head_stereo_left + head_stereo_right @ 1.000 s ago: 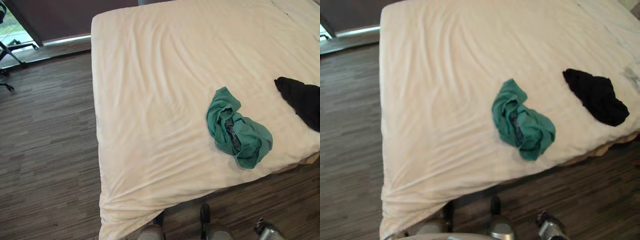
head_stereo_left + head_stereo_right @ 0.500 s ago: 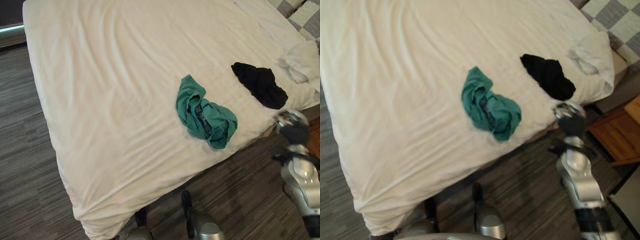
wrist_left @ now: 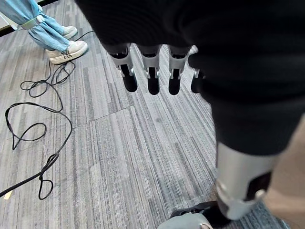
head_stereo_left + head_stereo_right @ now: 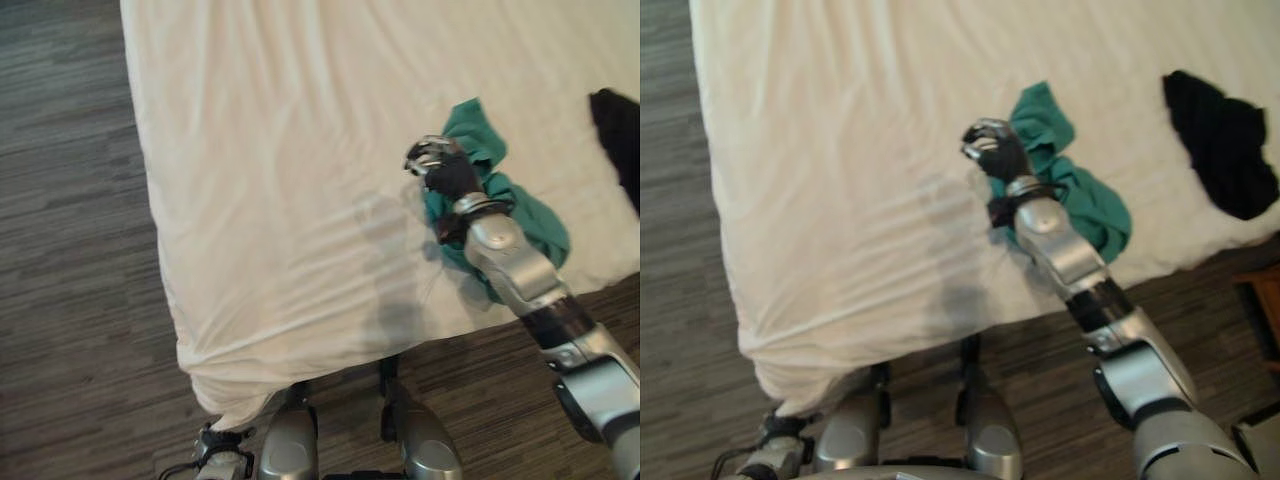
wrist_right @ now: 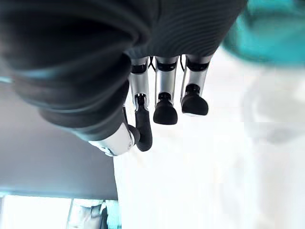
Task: Tidy up the quilt and then pick up the clothes from the bed and put them into the laundry hamper.
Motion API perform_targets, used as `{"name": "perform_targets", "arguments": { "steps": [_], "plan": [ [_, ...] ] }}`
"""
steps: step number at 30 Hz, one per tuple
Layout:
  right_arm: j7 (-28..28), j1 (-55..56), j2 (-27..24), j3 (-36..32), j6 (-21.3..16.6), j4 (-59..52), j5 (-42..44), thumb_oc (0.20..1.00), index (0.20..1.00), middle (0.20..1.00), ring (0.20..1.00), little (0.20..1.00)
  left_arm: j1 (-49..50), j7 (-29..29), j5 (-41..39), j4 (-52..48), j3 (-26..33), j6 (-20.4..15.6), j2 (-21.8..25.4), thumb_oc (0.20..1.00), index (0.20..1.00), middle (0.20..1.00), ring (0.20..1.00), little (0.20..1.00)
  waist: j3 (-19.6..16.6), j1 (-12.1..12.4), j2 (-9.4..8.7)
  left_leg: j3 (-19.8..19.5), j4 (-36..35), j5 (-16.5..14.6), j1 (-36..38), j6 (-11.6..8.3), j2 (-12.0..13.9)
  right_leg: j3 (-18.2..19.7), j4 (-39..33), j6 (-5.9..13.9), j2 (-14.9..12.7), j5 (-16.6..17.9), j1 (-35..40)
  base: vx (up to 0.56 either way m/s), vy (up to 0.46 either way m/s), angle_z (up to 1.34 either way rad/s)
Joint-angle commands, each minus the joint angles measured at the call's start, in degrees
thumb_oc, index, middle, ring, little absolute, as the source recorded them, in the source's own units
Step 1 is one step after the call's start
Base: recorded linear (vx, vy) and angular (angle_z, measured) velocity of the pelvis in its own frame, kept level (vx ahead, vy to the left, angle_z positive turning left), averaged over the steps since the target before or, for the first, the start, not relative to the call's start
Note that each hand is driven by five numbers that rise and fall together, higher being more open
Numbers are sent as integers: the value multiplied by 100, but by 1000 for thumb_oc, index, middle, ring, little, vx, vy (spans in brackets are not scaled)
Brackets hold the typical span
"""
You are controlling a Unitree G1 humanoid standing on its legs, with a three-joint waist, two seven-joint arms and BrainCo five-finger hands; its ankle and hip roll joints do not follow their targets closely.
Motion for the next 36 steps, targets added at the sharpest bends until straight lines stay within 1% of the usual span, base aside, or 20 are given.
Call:
{"name": "perform_targets", "arguments": {
  "steps": [1, 2, 4, 5, 8, 9, 10, 11, 13, 15, 18, 20, 23, 24, 26, 28, 30, 32, 34, 36],
  "plan": [
    [243, -364, 55, 118, -198, -281, 33, 200, 200, 200, 200, 200, -1, -197, -90, 254, 120, 143, 292, 1000, 1000, 1000, 1000, 1000, -28, 122, -148, -151, 510, -566, -261, 212, -9, -66, 143, 664, -527, -26, -176, -104, 86, 23],
    [440, -333, 152, 295, -233, -198, 170, 200, 200, 200, 200, 200, -67, -275, -66, 199, 134, 159, 301, 1000, 1000, 1000, 1000, 1000, 34, 159, -121, -145, 502, -546, -339, 214, -22, -118, 128, 654, -535, -37, -208, -86, 55, 18],
    [607, -293, 229, 429, -244, -213, 272, 200, 200, 200, 200, 200, -113, -304, -69, 192, 142, 177, 296, 1000, 1000, 1000, 1000, 1000, 71, 172, -106, -138, 479, -518, -378, 213, -25, -141, 111, 643, -528, -37, -221, -60, 30, 10],
    [794, -250, 304, 552, -262, -276, 331, 200, 200, 200, 200, 200, -148, -333, -70, 204, 147, 189, 301, 1000, 1000, 1000, 1000, 1000, 99, 183, -106, -140, 462, -498, -409, 205, -28, -157, 101, 638, -521, -39, -229, -44, 22, 9],
    [1188, -142, 556, 943, -132, -599, 421, 200, 200, 200, 200, 200, -278, -351, -16, 248, 142, 137, 317, 1000, 1000, 1000, 1000, 1000, 161, 181, -152, -168, 452, -489, -480, 196, -40, -151, 130, 630, -495, -53, -292, -53, 24, 9],
    [1243, -120, 614, 1072, -88, -687, 417, 200, 200, 200, 200, 200, -318, -328, -28, 247, 134, 129, 312, 1000, 1000, 1000, 1000, 1000, 176, 179, -162, -175, 455, -491, -498, 194, -40, -144, 137, 627, -487, -58, -311, -53, 38, 11],
    [1439, -78, 698, 1249, 40, -828, 317, 200, 200, 200, 200, 200, -377, -302, -59, 235, 115, 79, 312, 1000, 1000, 1000, 1000, 1000, 209, 176, -175, -172, 460, -496, -522, 195, -37, -140, 140, 624, -481, -63, -330, -35, 31, 10],
    [1494, -66, 721, 1299, 36, -862, 276, 200, 200, 200, 200, 200, -395, -303, -76, 233, 109, 68, 313, 1000, 1000, 1000, 1000, 1000, 218, 174, -178, -168, 463, -497, -533, 194, -34, -140, 141, 623, -480, -65, -338, -39, 31, 5],
    [1988, 38, 828, 1674, 240, -1055, 25, 200, 200, 200, 200, 200, -508, -257, -121, 252, 93, -35, 278, 1000, 1000, 1000, 1000, 1000, 218, 158, -190, -143, 511, -491, -696, 197, -5, -138, 163, 611, -482, -68, -466, -35, 12, 3],
    [2274, 212, 920, 2052, 320, -1225, -113, 200, 200, 200, 200, 200, -597, -154, -79, 163, 42, -28, 257, 1000, 1000, 1000, 1000, 1000, 218, 156, -197, -135, 549, -477, -895, 191, 8, -152, 166, 612, -497, -74, -586, -36, -12, 7],
    [2541, 351, 996, 2213, 420, -1335, -199, 200, 200, 200, 200, 200, -647, -99, -127, 75, -10, 5, 242, 1000, 1000, 1000, 1000, 1000, 218, 145, -175, -137, 552, -447, -1052, 184, -2, -173, 185, 615, -518, -82, -706, -42, 7, 6],
    [2777, 458, 1064, 2324, 482, -1404, -362, 200, 200, 200, 200, 200, -682, -90, -180, -9, -17, 9, 215, 1000, 1000, 1000, 1000, 1000, 218, 127, -125, -149, 546, -416, -1186, 182, -19, -153, 219, 610, -536, -94, -842, -47, 41, 3],
    [2913, 519, 1104, 2410, 490, -1449, -569, 200, 200, 200, 200, 200, -712, -116, -184, -49, -18, -11, 182, 1000, 1000, 1000, 1000, 1000, 218, 111, -83, -140, 522, -386, -1268, 176, -36, -153, 220, 603, -552, -106, -915, -43, 49, 1],
    [2932, 580, 1157, 2467, 545, -1486, -729, 200, 200, 200, 200, 200, -746, -138, -126, -72, -48, -42, 130, 1000, 1000, 1000, 1000, 1000, 218, 95, -42, -141, 478, -351, -1311, 163, -55, -150, 195, 596, -562, -107, -954, -44, 59, 2],
    [2841, 626, 1195, 2501, 585, -1446, -802, 200, 200, 200, 200, 200, -778, -119, -81, -107, -110, -77, 88, 1000, 1000, 1000, 1000, 1000, 218, 81, -16, -142, 446, -311, -1356, 154, -68, -146, 166, 593, -574, -87, -1001, -42, 52, 1],
    [2758, 635, 1258, 2495, 539, -1270, -778, 200, 200, 200, 200, 200, -816, -97, -163, -78, -127, -131, 40, 1000, 1000, 1000, 1000, 1000, 218, 50, 6, -99, 432, -282, -1405, 142, -53, -131, 138, 595, -593, -68, -1061, -29, 57, -2],
    [2850, 651, 1275, 2430, 492, -1189, -764, 200, 200, 200, 200, 200, -823, -88, -247, -80, -147, -167, 16, 1000, 1000, 1000, 1000, 1000, 218, 24, 4, -76, 469, -270, -1478, 135, -41, -101, 157, 592, -591, -58, -1132, -3, 57, -3],
    [3146, 687, 1262, 2340, 275, -1211, -976, 200, 200, 200, 200, 200, -918, 28, -412, -94, -223, -244, -33, 1000, 1000, 1000, 1000, 1000, 218, -58, -40, -108, 581, -255, -1735, 144, -48, 40, 256, 595, -560, -21, -1408, 6, 45, -5],
    [3213, 684, 1243, 2326, 273, -1278, -1082, 200, 200, 200, 200, 200, -969, 152, -459, -131, -265, -244, -58, 1000, 1000, 1000, 1000, 1000, 218, -95, -68, -102, 608, -252, -1843, 147, -53, 87, 268, 595, -546, -1, -1511, -13, -1, -5],
    [3328, 723, 1198, 2361, 401, -1358, -1333, 200, 200, 200, 200, 200, -1100, 417, -672, -235, -367, -189, -129, 1000, 1000, 1000, 1000, 1000, 218, -195, -102, -82, 646, -204, -2152, 140, -51, 180, 283, 589, -507, 47, -1807, -26, -10, -6]
  ]
}}
